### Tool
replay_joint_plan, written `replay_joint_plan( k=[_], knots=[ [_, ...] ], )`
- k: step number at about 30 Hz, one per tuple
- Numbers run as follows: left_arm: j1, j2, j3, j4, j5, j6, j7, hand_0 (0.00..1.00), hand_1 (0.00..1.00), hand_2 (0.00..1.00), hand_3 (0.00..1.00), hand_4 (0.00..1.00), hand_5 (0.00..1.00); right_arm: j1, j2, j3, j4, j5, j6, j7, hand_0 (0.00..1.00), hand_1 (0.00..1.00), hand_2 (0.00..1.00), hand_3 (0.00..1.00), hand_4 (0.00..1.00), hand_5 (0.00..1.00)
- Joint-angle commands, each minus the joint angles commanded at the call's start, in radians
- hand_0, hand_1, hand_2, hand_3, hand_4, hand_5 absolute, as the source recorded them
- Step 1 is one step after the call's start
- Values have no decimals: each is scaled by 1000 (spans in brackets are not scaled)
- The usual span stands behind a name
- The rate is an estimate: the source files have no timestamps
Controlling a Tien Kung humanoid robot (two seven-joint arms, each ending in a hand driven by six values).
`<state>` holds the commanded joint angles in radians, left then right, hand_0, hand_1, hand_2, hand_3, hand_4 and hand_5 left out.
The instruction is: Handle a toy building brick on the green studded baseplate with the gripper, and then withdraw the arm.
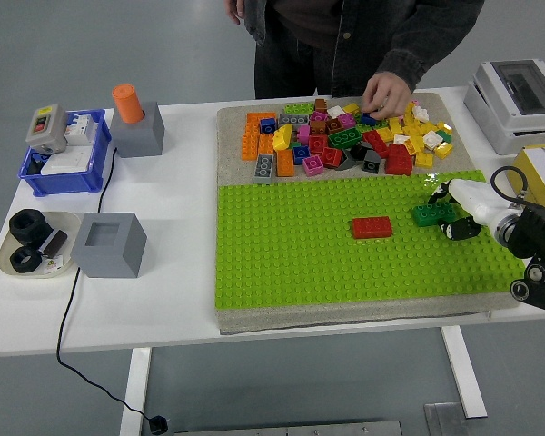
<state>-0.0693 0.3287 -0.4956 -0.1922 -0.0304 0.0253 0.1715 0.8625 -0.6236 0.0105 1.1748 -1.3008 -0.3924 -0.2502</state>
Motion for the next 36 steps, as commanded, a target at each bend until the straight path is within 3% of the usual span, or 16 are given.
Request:
replay_joint_plan(
  k=[10, 18, 28, 29, 34, 36],
  knots=[
    [2, -1, 7, 0, -7, -2, -5, 812, 835, 836, 962, 928, 601, -5, -9, 10, 12, 8, -4, 2, 888, 731, 766, 622, 504, 2],
    [5, -1, 11, 1, -11, -3, -8, 811, 836, 833, 954, 927, 594, -19, -40, 56, 42, -6, -3, -8, 881, 736, 777, 619, 477, 6],
    [8, -1, 26, 3, -27, -7, -15, 811, 836, 834, 948, 930, 594, -96, -86, 184, 140, -117, -13, -54, 878, 751, 808, 606, 475, 24],
    [8, -1, 27, 3, -28, -8, -15, 811, 836, 835, 935, 934, 600, -106, -87, 196, 152, -131, -15, -60, 922, 919, 930, 603, 480, 39],
    [9, -1, 29, 3, -31, -9, -16, 811, 836, 835, 935, 934, 600, -148, -72, 235, 196, -203, -26, -102, 922, 919, 930, 603, 480, 39],
    [8, -1, 30, 4, -32, -10, -16, 812, 841, 834, 928, 935, 600, -162, -58, 242, 201, -219, -29, -122, 973, 956, 958, 604, 483, 44]
  ],
)
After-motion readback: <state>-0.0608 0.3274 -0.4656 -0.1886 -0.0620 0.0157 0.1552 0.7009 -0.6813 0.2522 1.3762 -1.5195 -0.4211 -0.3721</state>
